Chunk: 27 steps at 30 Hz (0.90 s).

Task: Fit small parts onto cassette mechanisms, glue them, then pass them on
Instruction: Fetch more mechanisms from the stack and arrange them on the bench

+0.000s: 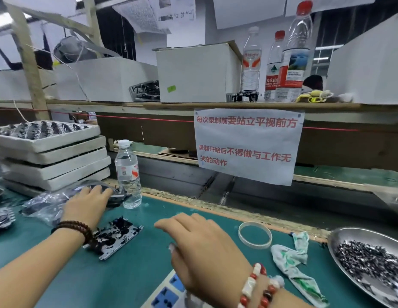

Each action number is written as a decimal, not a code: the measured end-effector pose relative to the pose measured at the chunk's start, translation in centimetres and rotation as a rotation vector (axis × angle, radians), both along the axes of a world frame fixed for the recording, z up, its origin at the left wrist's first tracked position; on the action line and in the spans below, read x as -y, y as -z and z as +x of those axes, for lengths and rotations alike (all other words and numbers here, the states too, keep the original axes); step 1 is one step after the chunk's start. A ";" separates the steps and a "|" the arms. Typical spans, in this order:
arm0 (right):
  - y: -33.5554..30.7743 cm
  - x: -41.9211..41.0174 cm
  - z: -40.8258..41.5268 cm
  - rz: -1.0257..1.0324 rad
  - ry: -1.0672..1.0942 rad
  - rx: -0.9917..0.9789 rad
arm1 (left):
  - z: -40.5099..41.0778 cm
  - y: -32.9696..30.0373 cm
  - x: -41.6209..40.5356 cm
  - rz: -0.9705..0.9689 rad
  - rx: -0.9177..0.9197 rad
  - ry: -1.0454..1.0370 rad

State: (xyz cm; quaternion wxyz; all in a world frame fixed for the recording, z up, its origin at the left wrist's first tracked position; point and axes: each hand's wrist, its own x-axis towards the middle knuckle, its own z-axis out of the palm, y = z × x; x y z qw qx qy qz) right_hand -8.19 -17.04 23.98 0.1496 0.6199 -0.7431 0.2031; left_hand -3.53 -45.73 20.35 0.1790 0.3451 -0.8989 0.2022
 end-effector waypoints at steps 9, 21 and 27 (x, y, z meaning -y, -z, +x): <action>-1.4 -4.3 -0.4 -0.077 0.110 0.042 | 0.2 -8.7 -9.0 0.165 -0.339 0.319; -3.4 -16.5 -0.8 -0.308 0.358 0.183 | -0.7 -12.1 -26.7 1.004 -0.072 0.832; -2.3 -20.9 -1.5 -0.293 0.447 0.563 | -1.7 -10.5 -31.8 1.285 0.199 0.861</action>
